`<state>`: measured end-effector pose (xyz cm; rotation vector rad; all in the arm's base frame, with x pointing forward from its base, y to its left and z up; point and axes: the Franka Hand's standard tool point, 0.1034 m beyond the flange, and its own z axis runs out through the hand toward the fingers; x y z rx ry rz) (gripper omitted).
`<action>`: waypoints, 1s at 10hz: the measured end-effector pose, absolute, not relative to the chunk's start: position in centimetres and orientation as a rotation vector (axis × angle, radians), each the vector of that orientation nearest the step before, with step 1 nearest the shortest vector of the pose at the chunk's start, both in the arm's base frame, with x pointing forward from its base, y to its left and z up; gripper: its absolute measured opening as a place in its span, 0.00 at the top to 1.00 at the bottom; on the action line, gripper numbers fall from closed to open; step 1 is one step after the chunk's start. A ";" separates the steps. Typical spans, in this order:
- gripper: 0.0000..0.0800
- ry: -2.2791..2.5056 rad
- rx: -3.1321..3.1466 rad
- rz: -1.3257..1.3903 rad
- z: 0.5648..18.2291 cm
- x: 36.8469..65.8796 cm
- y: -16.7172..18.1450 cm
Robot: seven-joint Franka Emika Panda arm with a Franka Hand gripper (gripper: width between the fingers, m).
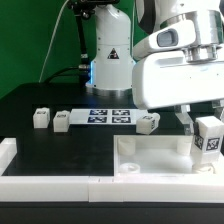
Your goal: Assemble one leg
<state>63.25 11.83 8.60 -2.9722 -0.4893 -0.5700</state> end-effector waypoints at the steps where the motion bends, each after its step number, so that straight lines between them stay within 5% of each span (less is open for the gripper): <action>1: 0.64 -0.489 -2.973 -0.562 8.3 63.1 11.8; 6: 0.64 -0.487 -2.970 -0.580 7.7 62.9 11.8; 8: 0.37 -0.487 -2.970 -0.580 7.7 62.9 11.8; 9: 0.37 -0.487 -2.970 -0.580 7.7 62.9 11.8; 10: 0.23 -0.487 -2.970 -0.580 7.7 62.9 11.8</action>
Offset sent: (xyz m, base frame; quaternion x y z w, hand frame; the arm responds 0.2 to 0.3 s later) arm -0.0058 -0.0007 -0.0120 -0.0065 0.0128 0.0017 0.9999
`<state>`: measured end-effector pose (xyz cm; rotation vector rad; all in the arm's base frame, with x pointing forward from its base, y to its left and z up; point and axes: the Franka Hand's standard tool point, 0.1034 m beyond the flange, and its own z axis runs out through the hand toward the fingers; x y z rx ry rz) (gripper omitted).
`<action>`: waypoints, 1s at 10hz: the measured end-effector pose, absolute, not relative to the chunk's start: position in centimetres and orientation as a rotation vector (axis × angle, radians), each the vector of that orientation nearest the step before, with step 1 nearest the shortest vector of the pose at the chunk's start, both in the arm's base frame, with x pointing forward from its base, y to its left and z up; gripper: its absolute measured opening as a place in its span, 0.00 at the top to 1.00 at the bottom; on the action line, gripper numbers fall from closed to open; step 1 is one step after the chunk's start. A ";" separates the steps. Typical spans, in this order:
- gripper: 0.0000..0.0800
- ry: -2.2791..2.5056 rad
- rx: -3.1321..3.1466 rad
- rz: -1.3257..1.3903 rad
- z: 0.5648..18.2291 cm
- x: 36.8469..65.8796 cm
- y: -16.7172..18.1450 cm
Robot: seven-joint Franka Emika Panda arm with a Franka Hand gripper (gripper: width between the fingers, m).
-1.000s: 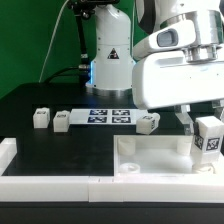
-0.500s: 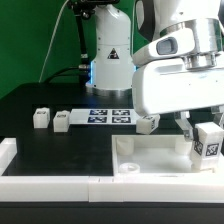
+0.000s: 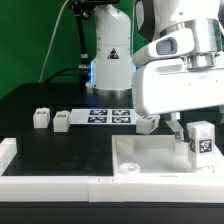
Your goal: Assemble one leg
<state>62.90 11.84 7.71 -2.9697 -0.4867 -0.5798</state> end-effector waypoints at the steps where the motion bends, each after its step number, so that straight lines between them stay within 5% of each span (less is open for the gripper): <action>1: 0.20 -0.487 -2.970 -0.580 7.7 62.9 11.8; 10: 0.19 -0.498 -2.981 -0.519 9.2 62.7 11.8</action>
Offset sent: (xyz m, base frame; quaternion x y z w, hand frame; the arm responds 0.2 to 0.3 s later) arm 0.0000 0.0000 0.0000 0.0000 0.0000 0.0000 1.0000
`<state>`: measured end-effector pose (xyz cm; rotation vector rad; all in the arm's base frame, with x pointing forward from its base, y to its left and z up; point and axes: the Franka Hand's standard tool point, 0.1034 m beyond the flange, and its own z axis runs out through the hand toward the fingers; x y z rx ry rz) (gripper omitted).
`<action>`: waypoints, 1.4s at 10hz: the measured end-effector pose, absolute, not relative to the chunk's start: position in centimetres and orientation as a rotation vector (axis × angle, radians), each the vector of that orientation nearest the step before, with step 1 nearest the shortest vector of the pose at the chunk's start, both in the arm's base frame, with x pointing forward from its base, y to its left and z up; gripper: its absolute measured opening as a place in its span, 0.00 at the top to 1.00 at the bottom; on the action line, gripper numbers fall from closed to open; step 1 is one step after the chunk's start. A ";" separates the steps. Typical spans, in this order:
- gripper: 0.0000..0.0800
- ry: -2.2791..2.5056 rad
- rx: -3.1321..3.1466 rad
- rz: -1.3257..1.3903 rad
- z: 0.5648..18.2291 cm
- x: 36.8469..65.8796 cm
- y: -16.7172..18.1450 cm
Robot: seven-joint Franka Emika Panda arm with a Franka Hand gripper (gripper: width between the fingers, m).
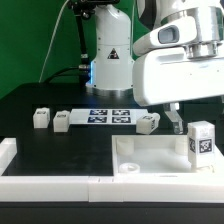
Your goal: Assemble one leg
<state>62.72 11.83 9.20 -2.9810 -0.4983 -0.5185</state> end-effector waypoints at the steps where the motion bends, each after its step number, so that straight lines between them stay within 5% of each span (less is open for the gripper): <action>1: 0.19 -0.497 -3.003 -0.317 8.8 61.7 12.1; 4: 0.19 -0.507 -3.010 -0.031 9.2 62.1 12.0; 13: 0.22 -0.438 -3.021 -0.096 8.8 63.0 11.7; 14: 0.46 -0.438 -3.021 -0.096 8.8 63.0 11.7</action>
Offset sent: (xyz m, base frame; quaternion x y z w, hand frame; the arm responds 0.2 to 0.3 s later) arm 0.0101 -0.0148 0.0042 -0.0039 -0.1793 -0.0085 0.9837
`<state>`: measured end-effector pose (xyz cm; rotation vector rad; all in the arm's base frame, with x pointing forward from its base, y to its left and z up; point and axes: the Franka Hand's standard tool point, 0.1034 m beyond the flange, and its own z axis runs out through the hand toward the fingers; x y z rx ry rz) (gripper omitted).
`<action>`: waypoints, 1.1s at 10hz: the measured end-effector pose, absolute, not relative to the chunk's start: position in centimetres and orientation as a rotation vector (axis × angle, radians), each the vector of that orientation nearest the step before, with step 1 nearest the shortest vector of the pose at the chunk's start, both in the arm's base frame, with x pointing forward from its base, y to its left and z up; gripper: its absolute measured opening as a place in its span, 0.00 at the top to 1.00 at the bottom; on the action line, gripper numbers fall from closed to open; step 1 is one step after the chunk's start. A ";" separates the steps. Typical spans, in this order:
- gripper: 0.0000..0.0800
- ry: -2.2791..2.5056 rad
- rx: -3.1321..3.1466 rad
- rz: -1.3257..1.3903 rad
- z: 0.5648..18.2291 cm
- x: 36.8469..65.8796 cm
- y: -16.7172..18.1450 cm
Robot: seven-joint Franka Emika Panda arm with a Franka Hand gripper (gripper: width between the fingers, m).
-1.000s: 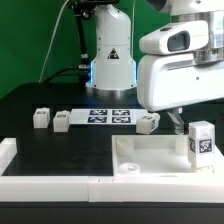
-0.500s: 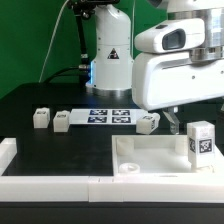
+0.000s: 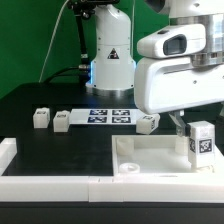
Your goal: Assemble one leg
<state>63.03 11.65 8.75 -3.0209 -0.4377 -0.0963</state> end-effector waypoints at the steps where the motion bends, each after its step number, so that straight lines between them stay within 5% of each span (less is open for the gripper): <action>1: 0.46 -0.438 -3.021 -0.096 8.8 63.0 11.7; 2: 0.64 -0.422 -3.022 -0.096 8.8 63.0 11.7; 4: 0.64 -0.377 -3.027 -0.094 8.8 63.0 11.7; 11: 0.64 0.897 -2.881 -0.028 8.6 63.1 11.7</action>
Offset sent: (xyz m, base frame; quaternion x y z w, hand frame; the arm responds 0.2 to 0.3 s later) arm 0.0000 0.0000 0.0000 0.0000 0.0000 0.0000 1.0000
